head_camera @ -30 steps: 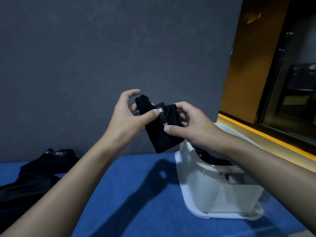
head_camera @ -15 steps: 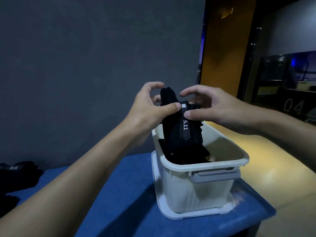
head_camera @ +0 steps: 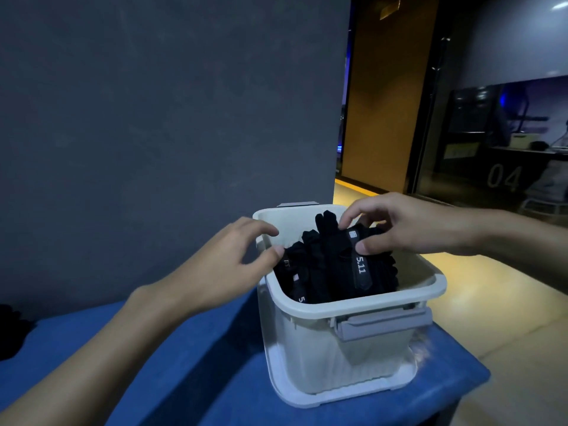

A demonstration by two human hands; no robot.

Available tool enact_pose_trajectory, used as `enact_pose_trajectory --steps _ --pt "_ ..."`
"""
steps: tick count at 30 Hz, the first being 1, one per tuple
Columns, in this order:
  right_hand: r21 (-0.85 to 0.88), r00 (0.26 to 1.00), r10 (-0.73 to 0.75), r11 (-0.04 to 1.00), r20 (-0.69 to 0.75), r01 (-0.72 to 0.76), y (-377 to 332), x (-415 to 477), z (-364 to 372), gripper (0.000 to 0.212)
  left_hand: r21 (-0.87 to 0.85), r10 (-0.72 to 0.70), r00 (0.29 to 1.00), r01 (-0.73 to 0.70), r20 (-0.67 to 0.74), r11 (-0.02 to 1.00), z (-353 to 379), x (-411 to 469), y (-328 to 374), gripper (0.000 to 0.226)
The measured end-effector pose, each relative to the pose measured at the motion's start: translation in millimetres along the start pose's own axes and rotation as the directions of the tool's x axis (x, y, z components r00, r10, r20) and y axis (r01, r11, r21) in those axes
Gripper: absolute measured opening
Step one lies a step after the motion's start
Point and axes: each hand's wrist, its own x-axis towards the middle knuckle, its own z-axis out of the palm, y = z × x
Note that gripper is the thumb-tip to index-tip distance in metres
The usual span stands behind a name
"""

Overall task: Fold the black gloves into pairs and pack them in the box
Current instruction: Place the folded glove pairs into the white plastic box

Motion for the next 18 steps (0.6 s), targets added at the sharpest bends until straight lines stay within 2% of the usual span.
enact_pose_trajectory --steps 8,11,15,18 --pt "-0.021 0.995 0.032 0.999 0.094 -0.03 14 3 3 0.025 0.044 0.045 0.999 -0.044 -0.02 0.998 6 1 -5 0.065" --pt "-0.12 0.991 0.037 0.993 0.126 -0.022 18 5 9 0.024 0.05 0.047 0.999 -0.046 -0.018 0.998 7 1 -6 0.064" --pt "-0.323 0.992 0.079 0.945 0.098 -0.043 26 9 15 0.024 0.052 0.044 0.999 -0.044 -0.011 0.998 7 1 -6 0.061" --pt "-0.335 0.991 0.08 0.941 0.103 -0.042 24 10 14 0.021 0.054 0.044 0.999 -0.043 -0.009 0.998 6 1 -6 0.062"
